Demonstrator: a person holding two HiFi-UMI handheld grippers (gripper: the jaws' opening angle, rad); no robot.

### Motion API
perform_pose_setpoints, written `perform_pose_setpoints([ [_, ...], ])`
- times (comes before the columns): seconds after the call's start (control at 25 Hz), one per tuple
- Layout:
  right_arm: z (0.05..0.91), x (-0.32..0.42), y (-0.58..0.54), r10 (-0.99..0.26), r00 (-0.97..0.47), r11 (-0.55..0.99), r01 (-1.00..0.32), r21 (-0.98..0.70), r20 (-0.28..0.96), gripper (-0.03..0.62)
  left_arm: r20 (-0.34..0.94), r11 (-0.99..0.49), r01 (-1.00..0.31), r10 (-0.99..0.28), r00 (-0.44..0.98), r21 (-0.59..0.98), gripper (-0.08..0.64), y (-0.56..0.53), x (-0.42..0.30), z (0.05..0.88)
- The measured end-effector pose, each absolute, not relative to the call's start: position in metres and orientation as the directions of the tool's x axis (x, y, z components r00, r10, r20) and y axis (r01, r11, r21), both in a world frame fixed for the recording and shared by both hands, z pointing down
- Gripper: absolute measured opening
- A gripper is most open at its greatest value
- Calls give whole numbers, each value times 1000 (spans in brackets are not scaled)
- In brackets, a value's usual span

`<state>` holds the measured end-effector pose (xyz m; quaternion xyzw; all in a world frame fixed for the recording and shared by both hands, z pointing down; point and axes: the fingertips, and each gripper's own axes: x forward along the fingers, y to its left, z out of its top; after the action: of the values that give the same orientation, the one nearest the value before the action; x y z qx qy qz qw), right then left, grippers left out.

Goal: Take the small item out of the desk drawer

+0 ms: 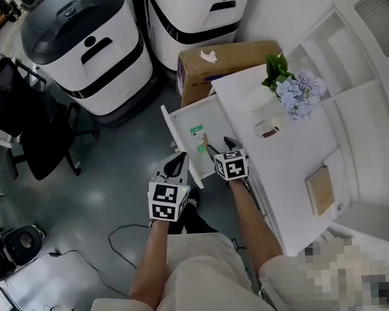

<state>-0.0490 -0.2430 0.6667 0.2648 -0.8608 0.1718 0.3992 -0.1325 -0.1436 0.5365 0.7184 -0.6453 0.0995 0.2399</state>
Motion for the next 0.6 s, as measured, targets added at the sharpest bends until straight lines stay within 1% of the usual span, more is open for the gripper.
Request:
perform_pose_setpoints([
  [0.36,728,-67,-242,-248,-515,811,-573,-114,821,314,496,-18,-974,-858,132,227,17,-126,-132,562],
  [0.6,779,-77,-245,-195,-488,813,-566,-138,851,314,513,-39,-977,-846,144,209,17,-137,-129,580],
])
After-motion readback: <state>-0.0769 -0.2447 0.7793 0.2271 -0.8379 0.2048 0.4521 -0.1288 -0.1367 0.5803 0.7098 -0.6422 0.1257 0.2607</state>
